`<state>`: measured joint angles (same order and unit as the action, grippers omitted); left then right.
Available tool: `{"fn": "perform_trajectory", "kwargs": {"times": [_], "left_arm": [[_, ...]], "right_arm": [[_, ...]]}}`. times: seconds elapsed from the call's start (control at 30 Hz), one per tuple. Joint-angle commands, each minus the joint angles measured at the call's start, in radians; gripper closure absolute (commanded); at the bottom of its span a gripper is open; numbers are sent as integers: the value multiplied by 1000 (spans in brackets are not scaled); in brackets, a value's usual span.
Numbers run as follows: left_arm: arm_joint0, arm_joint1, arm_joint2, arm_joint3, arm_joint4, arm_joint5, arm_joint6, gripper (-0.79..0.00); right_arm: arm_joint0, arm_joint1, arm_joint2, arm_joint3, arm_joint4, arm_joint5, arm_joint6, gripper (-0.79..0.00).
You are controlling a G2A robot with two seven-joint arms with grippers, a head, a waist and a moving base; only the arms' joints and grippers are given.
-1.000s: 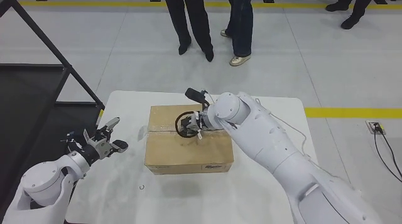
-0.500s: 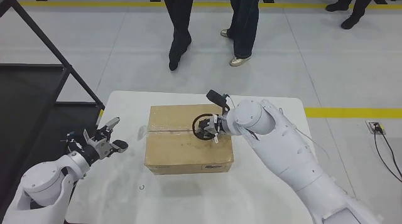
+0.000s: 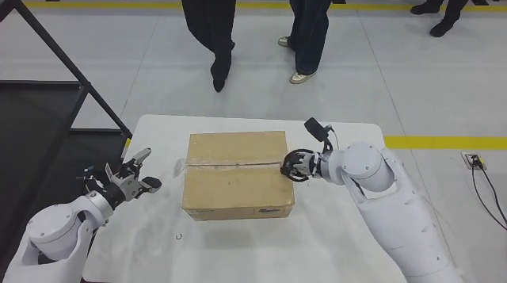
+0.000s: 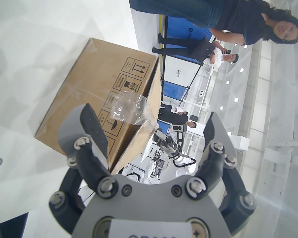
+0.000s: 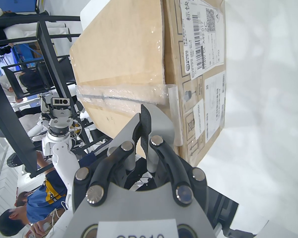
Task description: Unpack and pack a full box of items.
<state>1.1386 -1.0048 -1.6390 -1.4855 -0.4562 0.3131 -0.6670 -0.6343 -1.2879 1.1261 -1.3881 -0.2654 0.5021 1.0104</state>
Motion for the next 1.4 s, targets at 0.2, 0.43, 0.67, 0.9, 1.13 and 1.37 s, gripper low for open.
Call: {"fn": "perform_trajectory", "kwargs": {"times": [0.2, 0.43, 0.67, 0.9, 1.13, 1.37], "left_arm": [[0, 0, 0, 0, 0, 0, 0, -785], [0, 0, 0, 0, 0, 0, 0, -785], [0, 0, 0, 0, 0, 0, 0, -785], [0, 0, 0, 0, 0, 0, 0, -785], [0, 0, 0, 0, 0, 0, 0, -785], [0, 0, 0, 0, 0, 0, 0, -785]], "right_arm": [[49, -18, -63, 66, 19, -20, -62, 0], [120, -35, -98, 178, 47, 4, -78, 0], [79, -20, -55, 131, 43, 10, -84, 0], [7, 4, 14, 56, 38, 20, -90, 0], [-12, 12, 36, 56, 46, 25, -101, 0], [-7, 15, 34, 78, 59, 17, -101, 0]]}}
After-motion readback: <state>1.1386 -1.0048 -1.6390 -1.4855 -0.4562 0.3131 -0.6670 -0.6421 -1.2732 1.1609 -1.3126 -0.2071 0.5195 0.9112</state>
